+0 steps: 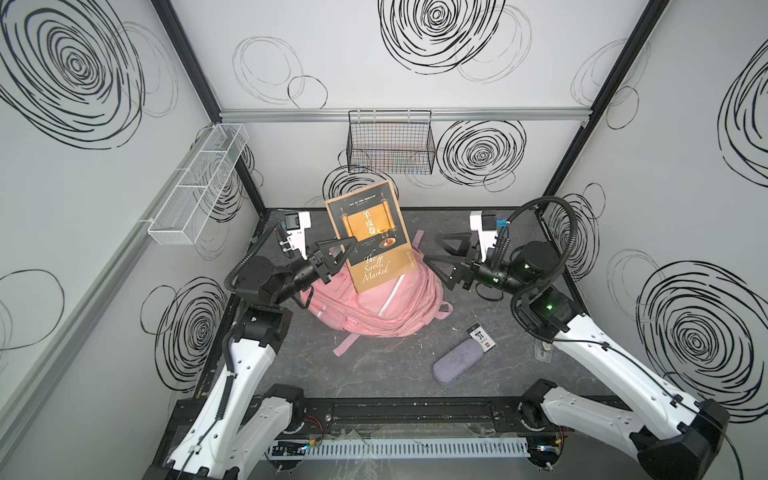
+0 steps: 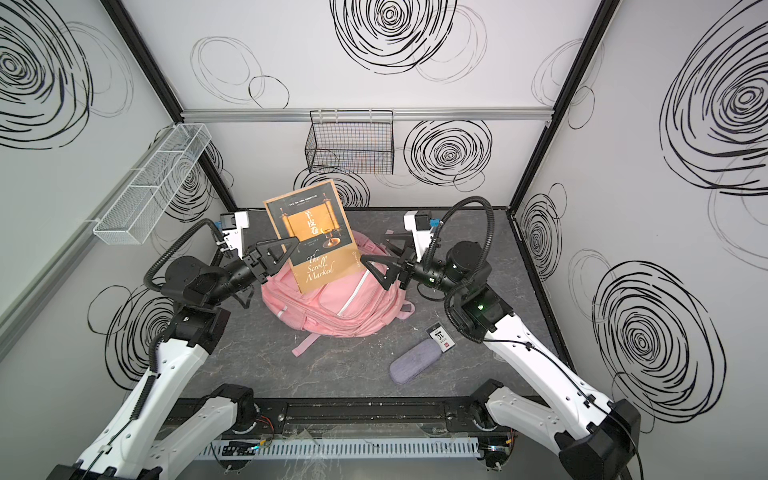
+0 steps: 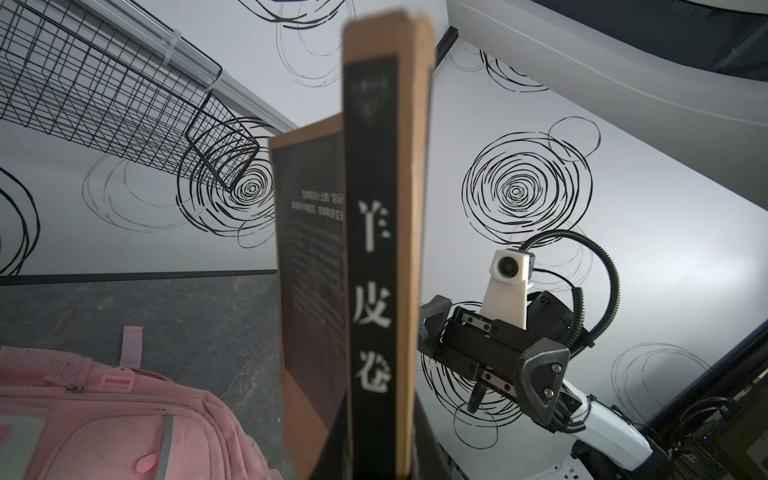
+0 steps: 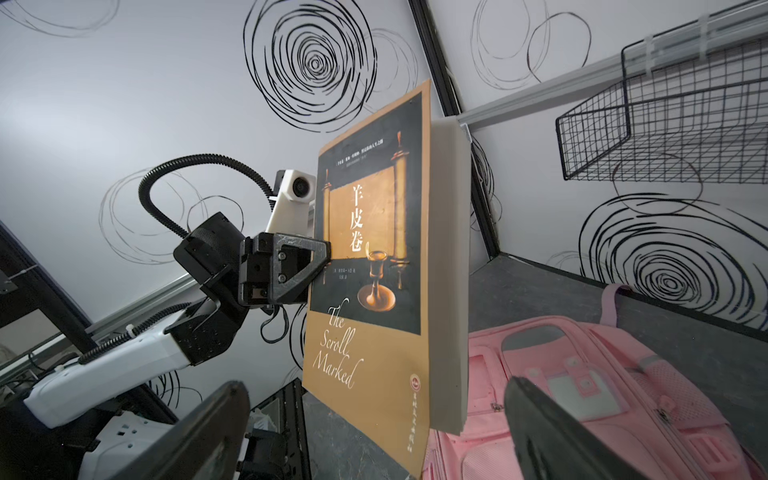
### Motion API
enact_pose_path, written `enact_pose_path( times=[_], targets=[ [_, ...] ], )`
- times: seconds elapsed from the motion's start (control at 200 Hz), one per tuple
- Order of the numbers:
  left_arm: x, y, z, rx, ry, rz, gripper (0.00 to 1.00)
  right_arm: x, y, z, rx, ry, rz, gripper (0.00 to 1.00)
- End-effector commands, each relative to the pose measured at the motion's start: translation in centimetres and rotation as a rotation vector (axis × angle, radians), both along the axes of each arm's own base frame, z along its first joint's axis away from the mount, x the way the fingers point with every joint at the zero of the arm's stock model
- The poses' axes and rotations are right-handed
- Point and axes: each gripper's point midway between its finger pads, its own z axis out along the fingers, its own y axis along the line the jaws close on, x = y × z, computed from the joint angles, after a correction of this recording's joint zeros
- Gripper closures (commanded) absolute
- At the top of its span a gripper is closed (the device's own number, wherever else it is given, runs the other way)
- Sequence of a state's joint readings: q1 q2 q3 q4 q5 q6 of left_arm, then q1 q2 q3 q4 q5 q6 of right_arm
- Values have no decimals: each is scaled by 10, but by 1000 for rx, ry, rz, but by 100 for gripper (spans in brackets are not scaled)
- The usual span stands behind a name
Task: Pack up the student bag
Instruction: 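Lift the brown paperback upright with the right gripper while left gripper grasps its spine, then hold the brown paperback upright above the backpack with both grippers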
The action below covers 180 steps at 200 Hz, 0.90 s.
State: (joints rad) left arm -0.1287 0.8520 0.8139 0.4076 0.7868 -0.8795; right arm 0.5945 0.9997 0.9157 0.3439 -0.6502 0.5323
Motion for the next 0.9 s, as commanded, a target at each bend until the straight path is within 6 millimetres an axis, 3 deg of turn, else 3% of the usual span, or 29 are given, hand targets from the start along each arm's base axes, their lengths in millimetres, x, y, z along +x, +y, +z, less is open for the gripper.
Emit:
enact_pose_path(
  times=[0.0,0.2,0.35,0.64,0.895],
  targets=[
    [-33,10,74,-114,-243,19,100,-4,-6,18,172,18,12,0],
    [-55,18,122,-252,-394,46,100,-29,11,34,341,40,88,0],
    [-72,22,141,-349,-489,50,100,-57,23,54,425,-19,134,0],
    [-103,17,150,-440,-590,1,100,-66,38,74,501,-39,199,0],
    [-114,4,143,-457,-621,-4,100,-74,31,99,584,-112,217,0]
  ],
)
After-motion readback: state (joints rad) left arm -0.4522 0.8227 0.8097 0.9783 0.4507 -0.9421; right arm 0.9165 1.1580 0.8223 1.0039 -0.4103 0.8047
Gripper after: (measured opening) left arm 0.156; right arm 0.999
